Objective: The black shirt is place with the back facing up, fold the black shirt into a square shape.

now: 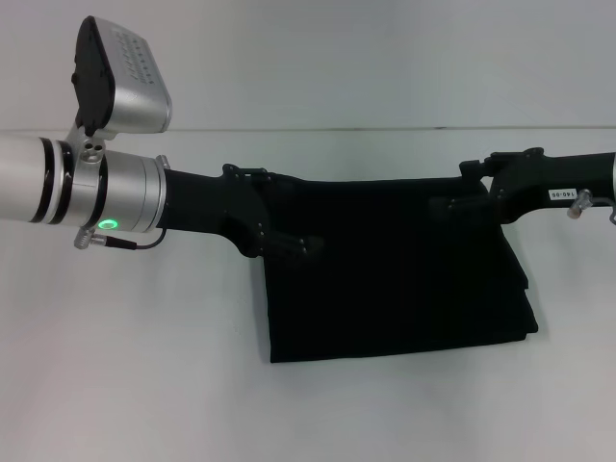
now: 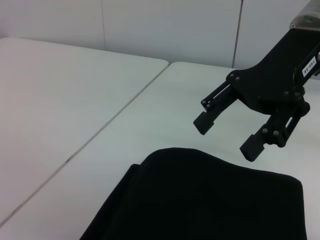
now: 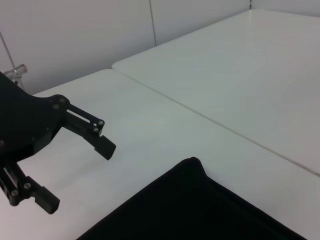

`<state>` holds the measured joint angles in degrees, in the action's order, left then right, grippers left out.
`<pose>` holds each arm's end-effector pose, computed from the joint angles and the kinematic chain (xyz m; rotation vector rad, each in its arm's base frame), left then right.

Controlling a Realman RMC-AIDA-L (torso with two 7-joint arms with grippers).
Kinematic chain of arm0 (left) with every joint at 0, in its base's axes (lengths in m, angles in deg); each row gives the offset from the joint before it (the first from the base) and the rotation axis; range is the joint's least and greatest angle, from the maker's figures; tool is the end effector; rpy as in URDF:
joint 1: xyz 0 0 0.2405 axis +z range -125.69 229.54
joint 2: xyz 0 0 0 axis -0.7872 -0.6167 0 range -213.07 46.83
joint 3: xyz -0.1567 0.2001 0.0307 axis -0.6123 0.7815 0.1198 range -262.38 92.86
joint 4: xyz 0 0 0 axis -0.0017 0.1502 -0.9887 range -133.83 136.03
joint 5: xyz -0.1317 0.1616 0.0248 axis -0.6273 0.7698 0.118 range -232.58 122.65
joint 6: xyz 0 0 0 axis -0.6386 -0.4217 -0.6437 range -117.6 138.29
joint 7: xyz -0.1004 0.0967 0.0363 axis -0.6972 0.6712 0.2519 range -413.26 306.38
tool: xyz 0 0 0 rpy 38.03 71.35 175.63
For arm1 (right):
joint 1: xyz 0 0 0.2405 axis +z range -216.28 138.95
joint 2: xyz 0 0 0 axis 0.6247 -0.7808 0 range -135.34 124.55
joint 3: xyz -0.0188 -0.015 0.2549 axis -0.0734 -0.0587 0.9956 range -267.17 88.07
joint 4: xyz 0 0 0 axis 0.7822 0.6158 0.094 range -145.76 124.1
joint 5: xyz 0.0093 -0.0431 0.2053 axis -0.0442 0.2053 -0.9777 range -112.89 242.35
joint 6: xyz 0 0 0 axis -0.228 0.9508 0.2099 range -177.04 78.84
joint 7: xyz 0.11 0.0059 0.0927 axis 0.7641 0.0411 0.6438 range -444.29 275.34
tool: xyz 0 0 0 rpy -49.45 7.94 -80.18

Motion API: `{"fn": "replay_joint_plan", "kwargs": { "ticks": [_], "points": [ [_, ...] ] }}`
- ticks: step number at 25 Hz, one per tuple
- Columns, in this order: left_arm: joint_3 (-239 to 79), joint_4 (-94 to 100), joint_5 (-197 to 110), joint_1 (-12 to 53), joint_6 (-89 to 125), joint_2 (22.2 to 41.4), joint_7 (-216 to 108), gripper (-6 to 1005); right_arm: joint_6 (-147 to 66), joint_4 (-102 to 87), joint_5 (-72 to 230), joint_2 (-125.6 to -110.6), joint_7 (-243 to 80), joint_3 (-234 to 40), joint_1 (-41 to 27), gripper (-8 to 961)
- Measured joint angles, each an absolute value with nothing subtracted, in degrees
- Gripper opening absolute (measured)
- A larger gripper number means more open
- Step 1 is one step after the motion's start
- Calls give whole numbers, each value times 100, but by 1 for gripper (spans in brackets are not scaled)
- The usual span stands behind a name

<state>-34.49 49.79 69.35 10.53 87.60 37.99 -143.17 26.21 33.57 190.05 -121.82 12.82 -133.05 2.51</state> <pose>-0.1877 0.3970 -0.0106 -2.7861 -0.3434 -0.3059 0.2247 0.4111 0.0277 -2.6226 0.6546 0.3309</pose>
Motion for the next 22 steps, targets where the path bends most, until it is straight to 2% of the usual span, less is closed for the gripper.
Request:
{"fn": "replay_joint_plan", "kwargs": {
  "ticks": [22],
  "points": [
    [-3449,4979,6954,1053,8760,3799,-14317,919,2622,3302,19006,-12165,1264,-13288,271,868]
  ]
}}
